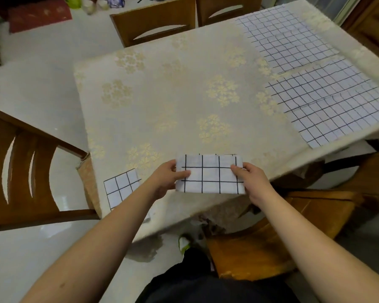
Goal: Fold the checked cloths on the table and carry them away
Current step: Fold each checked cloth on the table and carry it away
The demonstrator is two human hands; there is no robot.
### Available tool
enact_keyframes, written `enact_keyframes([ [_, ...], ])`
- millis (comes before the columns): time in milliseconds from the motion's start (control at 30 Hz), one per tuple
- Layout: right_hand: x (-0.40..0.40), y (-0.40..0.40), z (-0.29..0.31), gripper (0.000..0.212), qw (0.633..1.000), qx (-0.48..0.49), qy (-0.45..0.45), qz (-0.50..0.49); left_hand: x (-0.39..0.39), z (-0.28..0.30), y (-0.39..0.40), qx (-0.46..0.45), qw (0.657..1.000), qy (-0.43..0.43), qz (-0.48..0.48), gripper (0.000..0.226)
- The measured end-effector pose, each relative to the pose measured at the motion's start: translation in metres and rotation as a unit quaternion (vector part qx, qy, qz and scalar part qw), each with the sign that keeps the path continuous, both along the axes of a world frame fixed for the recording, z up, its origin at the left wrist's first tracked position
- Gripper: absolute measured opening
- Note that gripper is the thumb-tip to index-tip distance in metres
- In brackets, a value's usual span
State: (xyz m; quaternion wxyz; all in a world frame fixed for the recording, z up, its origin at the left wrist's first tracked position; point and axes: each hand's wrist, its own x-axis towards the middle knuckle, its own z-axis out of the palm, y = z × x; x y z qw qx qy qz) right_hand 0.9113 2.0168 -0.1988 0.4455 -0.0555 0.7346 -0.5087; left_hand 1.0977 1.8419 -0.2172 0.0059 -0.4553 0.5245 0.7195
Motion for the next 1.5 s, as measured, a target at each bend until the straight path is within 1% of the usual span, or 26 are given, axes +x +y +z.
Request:
enact_keyframes([
  [33,0.002,0.004,0.003,0.023,1.0,0.002,-0.003,0.004,0.001,0.001,0.003,-0.002,1.0,0.005,0.021,0.041],
  [133,0.006,0.018,0.014,0.012,0.999,0.009,-0.007,0.045,0.007,0.006,0.015,-0.018,0.997,0.016,0.07,0.04],
  [167,0.008,0.021,0.017,0.014,0.998,0.016,-0.003,0.059,0.009,0.008,0.02,-0.029,0.996,0.017,0.078,0.038],
  [233,0.01,0.029,0.022,0.028,0.997,0.025,0.015,0.077,0.015,0.015,0.032,-0.048,0.995,0.019,0.089,0.033],
  [267,0.012,0.032,0.023,0.033,0.996,0.023,0.021,0.081,0.019,0.018,0.038,-0.056,0.994,0.017,0.094,0.031],
  [300,0.013,0.036,0.024,0.032,0.996,0.021,0.022,0.084,0.023,0.022,0.045,-0.065,0.993,0.015,0.097,0.03],
  [400,0.023,0.048,0.031,0.014,0.994,0.001,0.033,0.102,0.037,0.034,0.066,-0.085,0.991,-0.004,0.105,0.028],
  [500,0.035,0.066,0.036,0.007,0.993,-0.009,0.035,0.111,0.053,0.043,0.09,-0.095,0.988,-0.016,0.121,0.027],
  [633,0.048,0.088,0.038,0.01,0.989,-0.009,0.042,0.143,0.074,0.053,0.122,-0.089,0.986,-0.023,0.142,0.017],
  [767,0.065,0.1,0.042,0.01,0.986,-0.013,0.037,0.159,0.097,0.062,0.141,-0.073,0.983,-0.027,0.165,0.022],
  [900,0.085,0.103,0.044,0.016,0.984,-0.01,0.046,0.171,0.119,0.065,0.148,-0.106,0.982,-0.05,0.151,0.024],
  [933,0.091,0.102,0.043,0.016,0.985,-0.01,0.048,0.168,0.126,0.064,0.147,-0.103,0.982,-0.051,0.152,0.025],
  [1067,0.125,0.095,0.04,0.015,0.986,-0.009,0.055,0.158,0.168,0.057,0.141,-0.08,0.984,-0.037,0.157,0.034],
  [1167,0.164,0.088,0.041,0.015,0.985,-0.01,0.049,0.166,0.207,0.055,0.135,-0.068,0.981,-0.021,0.18,0.029],
  [1333,0.243,0.073,0.045,0.014,0.985,-0.022,0.063,0.16,0.285,0.054,0.122,-0.077,0.975,-0.023,0.209,0.017],
  [1500,0.307,0.06,0.039,0.013,0.987,-0.036,0.053,0.148,0.343,0.064,0.101,-0.092,0.979,-0.028,0.178,0.029],
])
